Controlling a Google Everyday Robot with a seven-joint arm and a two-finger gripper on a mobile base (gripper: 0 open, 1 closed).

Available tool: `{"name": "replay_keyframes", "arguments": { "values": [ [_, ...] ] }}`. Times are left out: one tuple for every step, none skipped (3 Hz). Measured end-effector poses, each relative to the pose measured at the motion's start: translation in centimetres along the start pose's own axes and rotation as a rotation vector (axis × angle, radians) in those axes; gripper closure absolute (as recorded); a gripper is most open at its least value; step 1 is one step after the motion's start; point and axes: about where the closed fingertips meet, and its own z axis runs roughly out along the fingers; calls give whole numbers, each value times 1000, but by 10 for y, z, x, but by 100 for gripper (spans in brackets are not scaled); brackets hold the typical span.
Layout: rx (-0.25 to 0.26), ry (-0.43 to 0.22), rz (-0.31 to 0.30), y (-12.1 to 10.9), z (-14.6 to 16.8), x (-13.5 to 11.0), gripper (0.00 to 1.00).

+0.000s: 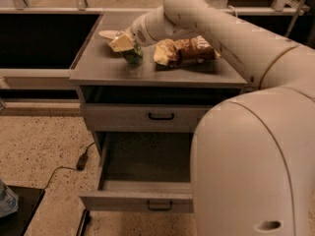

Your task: Pick green can from middle drawer and place on counter

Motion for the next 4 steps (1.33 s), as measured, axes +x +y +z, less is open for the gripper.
{"name": "replay_keyframes", "arguments": {
  "values": [
    [0, 0, 0, -1, -2, -4, 82],
    [0, 0, 0, -1, -2, -4, 57],
    [0, 0, 0, -1, -2, -4, 34],
    [0, 0, 0, -1, -2, -4, 11]
  ]
}}
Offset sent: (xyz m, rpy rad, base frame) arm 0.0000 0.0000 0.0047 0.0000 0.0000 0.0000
